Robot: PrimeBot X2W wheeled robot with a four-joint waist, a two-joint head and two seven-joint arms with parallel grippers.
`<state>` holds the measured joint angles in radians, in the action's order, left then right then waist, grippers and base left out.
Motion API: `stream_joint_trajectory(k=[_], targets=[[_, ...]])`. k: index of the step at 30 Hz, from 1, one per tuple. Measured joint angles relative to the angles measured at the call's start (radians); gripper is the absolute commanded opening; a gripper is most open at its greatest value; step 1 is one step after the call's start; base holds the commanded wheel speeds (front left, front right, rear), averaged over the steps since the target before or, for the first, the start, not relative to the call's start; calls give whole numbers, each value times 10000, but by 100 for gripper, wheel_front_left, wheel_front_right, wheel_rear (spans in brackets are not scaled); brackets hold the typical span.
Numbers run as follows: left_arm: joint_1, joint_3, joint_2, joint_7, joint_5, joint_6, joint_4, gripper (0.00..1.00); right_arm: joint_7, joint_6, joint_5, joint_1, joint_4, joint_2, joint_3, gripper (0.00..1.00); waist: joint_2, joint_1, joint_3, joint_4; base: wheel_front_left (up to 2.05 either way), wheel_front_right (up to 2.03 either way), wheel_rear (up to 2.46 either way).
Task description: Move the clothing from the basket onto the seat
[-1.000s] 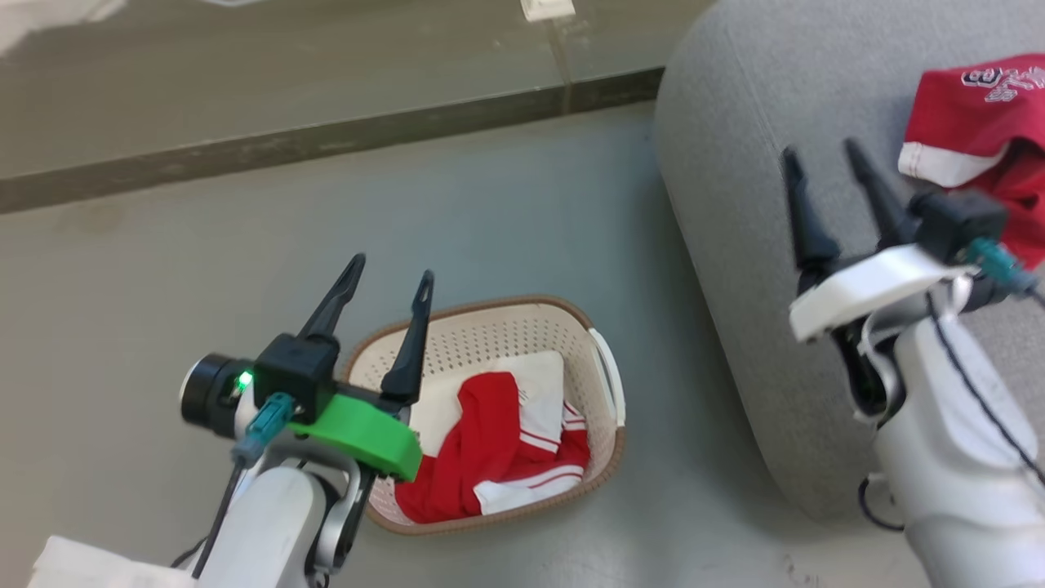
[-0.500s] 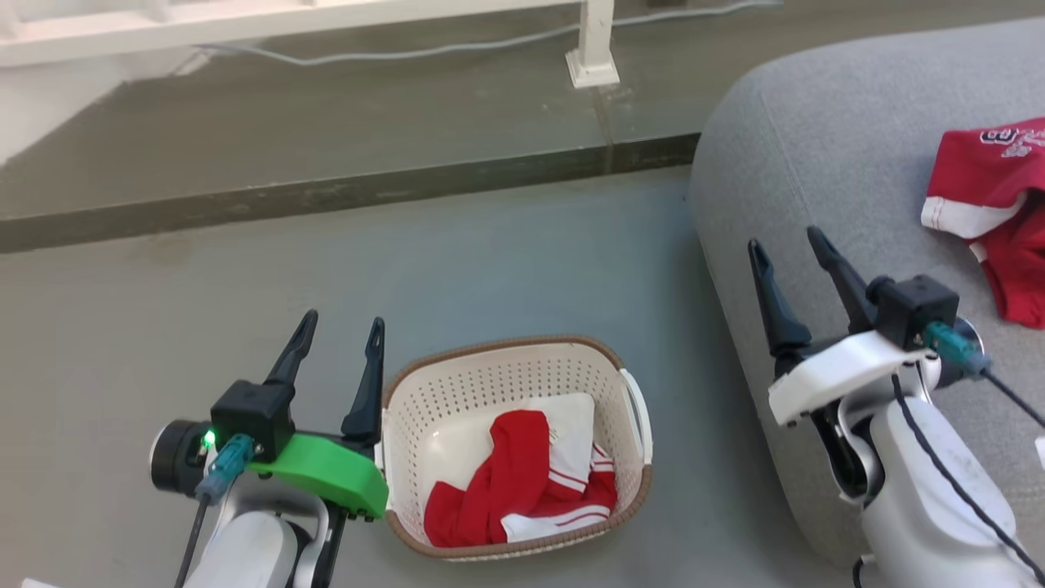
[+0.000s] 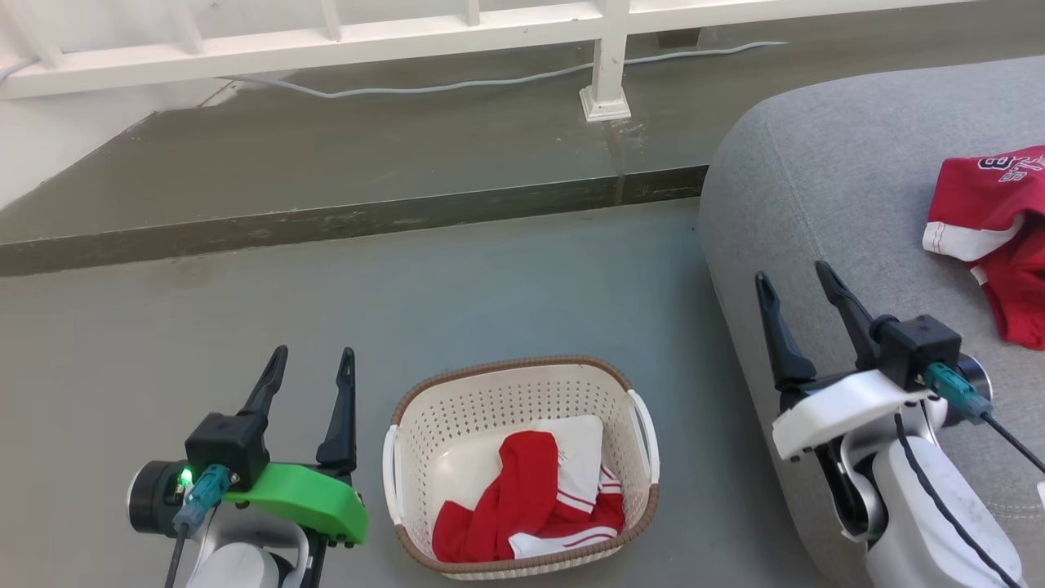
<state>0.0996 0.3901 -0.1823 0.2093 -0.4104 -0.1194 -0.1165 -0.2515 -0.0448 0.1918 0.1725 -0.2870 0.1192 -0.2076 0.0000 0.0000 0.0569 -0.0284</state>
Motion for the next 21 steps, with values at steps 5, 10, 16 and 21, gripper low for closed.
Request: stream_joint_trajectory(k=[5,10,16,21], targets=[[-81,-44,25,2,4,0,56,100,31,127,13,-340,255,0,69,100,0,0,-37,-4,0,0,0],[-203,-111,44,0,17,0,125,100,144,201,23,-548,495,0,88,100,0,0,-43,-17,0,0,0],[-221,-226,69,-2,100,-2,278,100,240,221,23,-619,784,8,90,100,0,0,-16,-46,0,0,0],[-234,-278,100,-19,109,-2,307,100,337,291,29,-830,1009,13,107,100,0,0,18,-71,0,0,0]])
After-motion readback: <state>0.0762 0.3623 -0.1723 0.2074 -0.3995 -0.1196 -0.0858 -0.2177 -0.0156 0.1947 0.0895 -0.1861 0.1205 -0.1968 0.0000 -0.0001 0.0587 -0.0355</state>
